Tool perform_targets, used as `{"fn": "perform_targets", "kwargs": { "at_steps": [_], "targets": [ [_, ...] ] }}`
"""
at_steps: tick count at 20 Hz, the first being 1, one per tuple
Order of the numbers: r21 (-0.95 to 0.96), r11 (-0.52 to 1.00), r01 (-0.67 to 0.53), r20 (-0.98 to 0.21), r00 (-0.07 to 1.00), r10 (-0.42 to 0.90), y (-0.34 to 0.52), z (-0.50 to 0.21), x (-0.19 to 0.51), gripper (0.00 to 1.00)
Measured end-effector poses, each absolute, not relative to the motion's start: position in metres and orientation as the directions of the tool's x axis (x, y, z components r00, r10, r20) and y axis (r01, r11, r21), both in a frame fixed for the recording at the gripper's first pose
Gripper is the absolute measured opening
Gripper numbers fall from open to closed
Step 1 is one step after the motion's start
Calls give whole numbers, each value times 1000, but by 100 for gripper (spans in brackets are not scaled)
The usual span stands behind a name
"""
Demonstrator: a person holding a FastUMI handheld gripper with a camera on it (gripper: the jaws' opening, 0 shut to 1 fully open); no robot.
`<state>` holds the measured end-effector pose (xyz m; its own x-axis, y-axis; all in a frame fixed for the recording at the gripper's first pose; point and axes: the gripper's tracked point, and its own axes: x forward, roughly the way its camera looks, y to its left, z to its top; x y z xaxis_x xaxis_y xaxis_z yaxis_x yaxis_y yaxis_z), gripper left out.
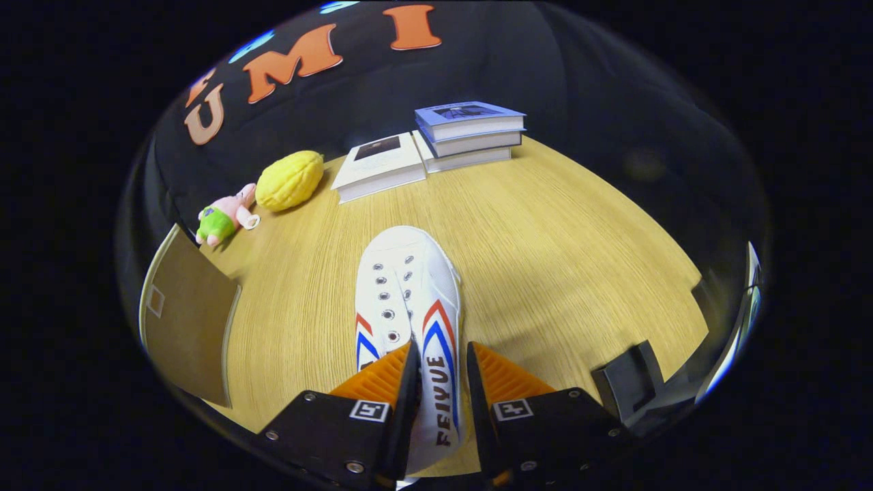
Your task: Open the storage box then place both shoes into the box .Put the left shoe in first, then the right shoe, with the right side of both shoes facing outward in a uniform manner.
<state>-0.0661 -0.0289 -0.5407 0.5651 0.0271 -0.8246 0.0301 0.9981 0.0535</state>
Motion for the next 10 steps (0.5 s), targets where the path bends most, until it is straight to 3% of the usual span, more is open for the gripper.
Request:
{"fn": "perform_targets", "kwargs": {
  "at_steps": [4, 5, 6, 10],
  "targets": [
    [50, 995, 84, -827, 562, -6, -36, -536, -63, 24],
    [83, 988, 132, -827, 563, -5, -38, -536, -60, 9],
    [116, 980, 164, -826, 564, 3, -38, -534, -60, 4],
    [61, 975, 215, -816, 573, -75, -44, -516, -65, 0]
  ]
}}
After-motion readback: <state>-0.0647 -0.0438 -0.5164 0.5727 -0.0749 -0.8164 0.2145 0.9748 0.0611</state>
